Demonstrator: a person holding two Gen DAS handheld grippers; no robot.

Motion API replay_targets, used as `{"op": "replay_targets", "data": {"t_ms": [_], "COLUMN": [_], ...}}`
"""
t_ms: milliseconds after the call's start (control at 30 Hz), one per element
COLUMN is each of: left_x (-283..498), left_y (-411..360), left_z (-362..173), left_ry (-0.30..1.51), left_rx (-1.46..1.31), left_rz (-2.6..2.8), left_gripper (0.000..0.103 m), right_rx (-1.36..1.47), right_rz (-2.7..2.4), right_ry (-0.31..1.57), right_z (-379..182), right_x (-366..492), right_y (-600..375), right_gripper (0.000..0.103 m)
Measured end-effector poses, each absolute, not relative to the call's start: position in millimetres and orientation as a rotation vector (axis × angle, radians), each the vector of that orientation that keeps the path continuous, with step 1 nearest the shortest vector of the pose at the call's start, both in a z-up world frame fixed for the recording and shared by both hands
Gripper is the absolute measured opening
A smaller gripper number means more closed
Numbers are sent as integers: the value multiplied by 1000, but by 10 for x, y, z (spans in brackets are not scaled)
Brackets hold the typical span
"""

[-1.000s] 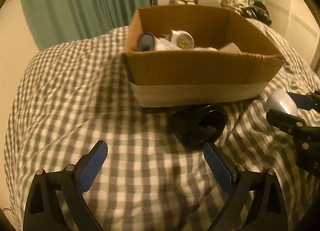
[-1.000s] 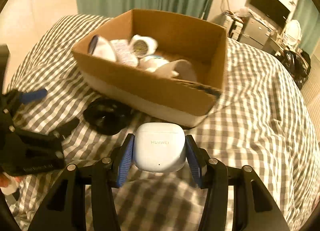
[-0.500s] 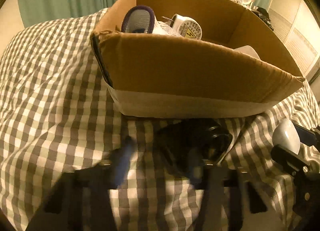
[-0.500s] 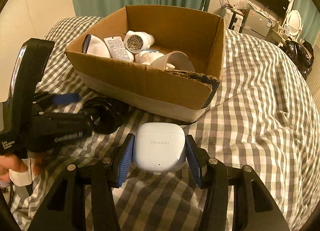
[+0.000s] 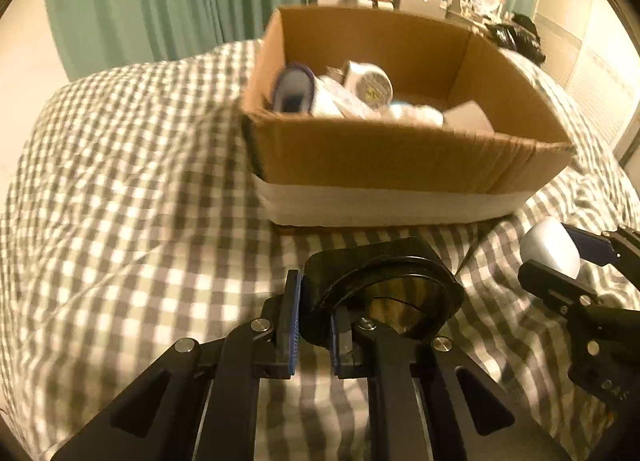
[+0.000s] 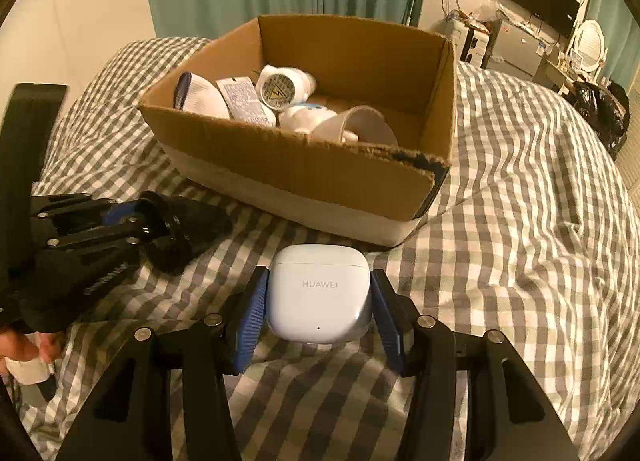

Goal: Organize objects
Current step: 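Grasp the black round cap with the left gripper, then carry black cap and earbud case over the box while both grippers release them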

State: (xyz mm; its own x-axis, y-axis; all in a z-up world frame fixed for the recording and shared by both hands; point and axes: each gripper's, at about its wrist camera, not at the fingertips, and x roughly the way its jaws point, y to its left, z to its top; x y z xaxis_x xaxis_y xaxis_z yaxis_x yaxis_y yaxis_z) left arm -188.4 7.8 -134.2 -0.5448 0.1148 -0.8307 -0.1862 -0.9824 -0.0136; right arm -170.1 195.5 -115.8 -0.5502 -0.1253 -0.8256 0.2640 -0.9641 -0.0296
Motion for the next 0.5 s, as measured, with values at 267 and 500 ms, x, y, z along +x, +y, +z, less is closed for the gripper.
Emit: {"op": "replay_targets", "data": {"t_ms": [267, 500], "left_x": [-1701, -1524], "left_y": [19, -25], "left_z": [-951, -488], "left_ry": [116, 117], "left_rx": [-1271, -1140], "left_rz": [2673, 2733], "left_gripper": [11, 11], "right_rx": [1257, 1142], "right_rz": [-2621, -2674], "right_ry": [253, 311], "right_z": [-802, -377], "right_x": [-1538, -1285], "right_y": [1893, 1828], "right_gripper": [50, 50]}}
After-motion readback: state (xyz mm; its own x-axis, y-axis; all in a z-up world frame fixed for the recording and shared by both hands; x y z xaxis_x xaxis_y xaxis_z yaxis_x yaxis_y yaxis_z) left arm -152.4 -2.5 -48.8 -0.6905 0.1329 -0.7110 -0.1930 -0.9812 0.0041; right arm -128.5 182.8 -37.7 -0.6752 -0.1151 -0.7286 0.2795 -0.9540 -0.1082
